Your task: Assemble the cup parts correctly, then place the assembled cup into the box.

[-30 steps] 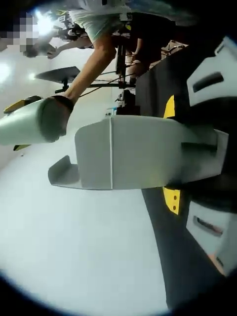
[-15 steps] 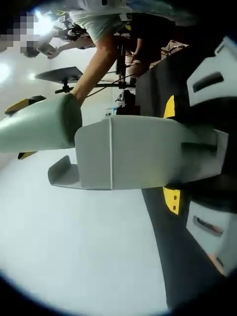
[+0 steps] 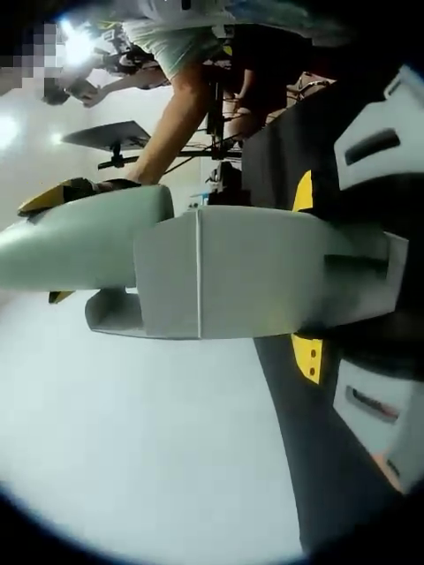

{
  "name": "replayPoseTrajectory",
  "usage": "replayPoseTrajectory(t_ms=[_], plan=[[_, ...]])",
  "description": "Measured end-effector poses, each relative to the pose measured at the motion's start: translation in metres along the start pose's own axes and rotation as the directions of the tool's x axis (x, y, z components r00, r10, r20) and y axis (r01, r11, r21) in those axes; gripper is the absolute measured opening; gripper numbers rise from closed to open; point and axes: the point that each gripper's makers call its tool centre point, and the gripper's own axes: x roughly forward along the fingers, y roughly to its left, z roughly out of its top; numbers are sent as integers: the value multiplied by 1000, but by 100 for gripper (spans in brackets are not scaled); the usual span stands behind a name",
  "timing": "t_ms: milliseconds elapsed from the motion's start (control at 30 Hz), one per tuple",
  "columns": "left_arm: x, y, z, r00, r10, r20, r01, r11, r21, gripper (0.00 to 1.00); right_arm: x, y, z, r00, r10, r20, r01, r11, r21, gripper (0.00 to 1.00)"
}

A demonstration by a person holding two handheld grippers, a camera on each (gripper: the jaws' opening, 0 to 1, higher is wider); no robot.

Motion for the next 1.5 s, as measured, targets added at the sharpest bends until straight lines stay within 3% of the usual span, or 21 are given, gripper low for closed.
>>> replayPoseTrajectory(t_ms=[300, 633, 900, 1167, 1500], plan=[[-2, 4, 0, 1000, -4, 2, 4, 1000, 2, 45, 3, -17, -9, 999, -35, 18, 35, 999, 4, 41], [-2, 9, 0, 1000, -3, 5, 3, 1000, -5, 45, 4, -14, -26, 999, -21, 33, 22, 1000, -20, 41], [-1, 3, 0, 1000, 0, 7, 1, 1000, -12, 45, 7, -16, -45, 999, -16, 32, 17, 999, -31, 41], [-1, 8, -1, 1000, 0, 4, 0, 1000, -17, 45, 4, -15, -44, 999, -7, 35, 9, 998, -55, 41], [-3, 10, 0, 1000, 1, 3, -1, 1000, -11, 45, 5, -19, -47, 998, -42, 36, 45, 996, -81, 42]])
